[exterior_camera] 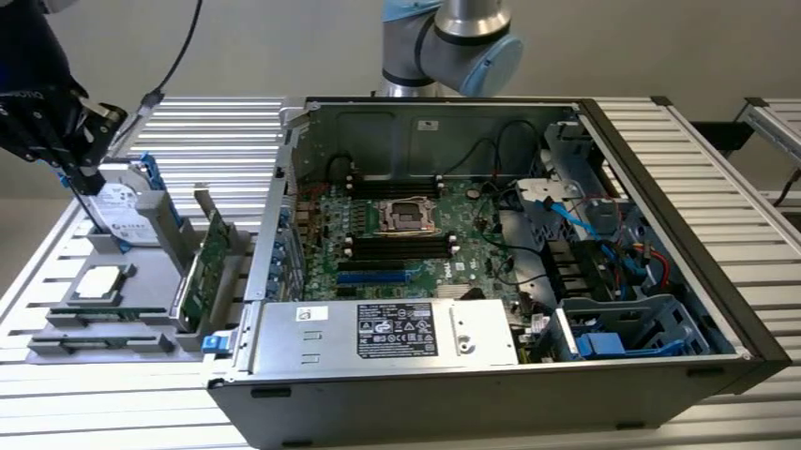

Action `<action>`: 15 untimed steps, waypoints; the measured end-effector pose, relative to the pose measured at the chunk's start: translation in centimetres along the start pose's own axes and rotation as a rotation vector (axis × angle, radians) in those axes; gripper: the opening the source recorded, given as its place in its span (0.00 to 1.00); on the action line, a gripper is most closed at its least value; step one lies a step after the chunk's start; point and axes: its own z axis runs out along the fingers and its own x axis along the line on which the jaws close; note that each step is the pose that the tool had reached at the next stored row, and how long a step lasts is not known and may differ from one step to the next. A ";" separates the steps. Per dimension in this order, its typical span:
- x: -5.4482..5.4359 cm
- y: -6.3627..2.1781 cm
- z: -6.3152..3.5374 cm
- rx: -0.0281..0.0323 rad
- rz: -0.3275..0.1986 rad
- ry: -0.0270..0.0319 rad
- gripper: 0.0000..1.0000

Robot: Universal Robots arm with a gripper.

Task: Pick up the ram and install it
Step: 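Reach for the ram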

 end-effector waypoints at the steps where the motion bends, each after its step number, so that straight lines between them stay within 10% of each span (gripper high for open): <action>1: 0.1 -0.20 0.09 0.0000 0.000 0.0000 0.11; 15: 0.7 -1.62 1.07 0.0034 -0.043 0.0219 0.11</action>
